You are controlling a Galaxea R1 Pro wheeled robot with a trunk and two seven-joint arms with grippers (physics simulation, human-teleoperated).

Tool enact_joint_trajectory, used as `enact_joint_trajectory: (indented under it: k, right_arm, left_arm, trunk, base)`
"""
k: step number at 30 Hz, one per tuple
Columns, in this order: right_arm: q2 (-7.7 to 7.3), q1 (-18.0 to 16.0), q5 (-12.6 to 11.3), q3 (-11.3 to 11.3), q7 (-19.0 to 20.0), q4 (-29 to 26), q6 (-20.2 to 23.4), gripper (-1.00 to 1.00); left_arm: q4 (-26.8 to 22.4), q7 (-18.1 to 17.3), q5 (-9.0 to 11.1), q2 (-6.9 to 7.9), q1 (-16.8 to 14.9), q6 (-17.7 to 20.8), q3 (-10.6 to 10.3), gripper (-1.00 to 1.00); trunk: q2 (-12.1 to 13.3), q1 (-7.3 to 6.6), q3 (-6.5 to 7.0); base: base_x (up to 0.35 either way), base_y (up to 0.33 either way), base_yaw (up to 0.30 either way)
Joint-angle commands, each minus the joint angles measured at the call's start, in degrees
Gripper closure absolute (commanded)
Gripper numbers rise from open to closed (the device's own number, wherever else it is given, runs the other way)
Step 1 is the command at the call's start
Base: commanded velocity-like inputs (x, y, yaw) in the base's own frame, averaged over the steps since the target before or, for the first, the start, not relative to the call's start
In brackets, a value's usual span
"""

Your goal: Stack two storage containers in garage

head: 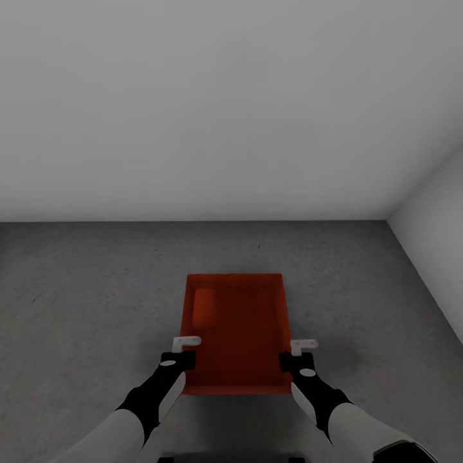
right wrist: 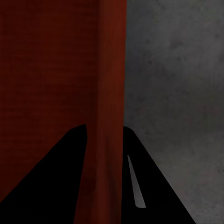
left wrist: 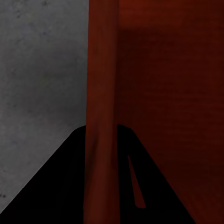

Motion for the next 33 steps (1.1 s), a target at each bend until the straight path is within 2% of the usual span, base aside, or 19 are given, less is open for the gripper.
enact_joint_trajectory:
  k: [1, 6, 33]
  right_arm:
    - [0.84, 0.0, -0.9, -1.6, -0.1, 0.2, -0.4, 1.0]
    - [0.83, 0.0, -0.9, -1.6, -0.1, 0.2, -0.4, 1.0]
    - [0.83, 0.0, -0.9, -1.6, -0.1, 0.2, -0.4, 1.0]
  left_arm:
    - [-2.4, 1.5, 2.1, -0.05, 0.0, -1.2, 0.7, 1.0]
    - [-2.4, 1.5, 2.1, -0.05, 0.0, -1.2, 0.8, 1.0]
    - [-2.4, 1.5, 2.1, -0.05, 0.0, -1.1, 0.8, 1.0]
  trunk:
    - [0.0, 0.0, -0.03]
    - [0.0, 0.0, -0.03]
    - [-10.8, 5.93, -4.88]
  base:
    - [0.0, 0.0, 0.0]
    - [0.0, 0.0, 0.0]
    - [0.0, 0.0, 0.0]
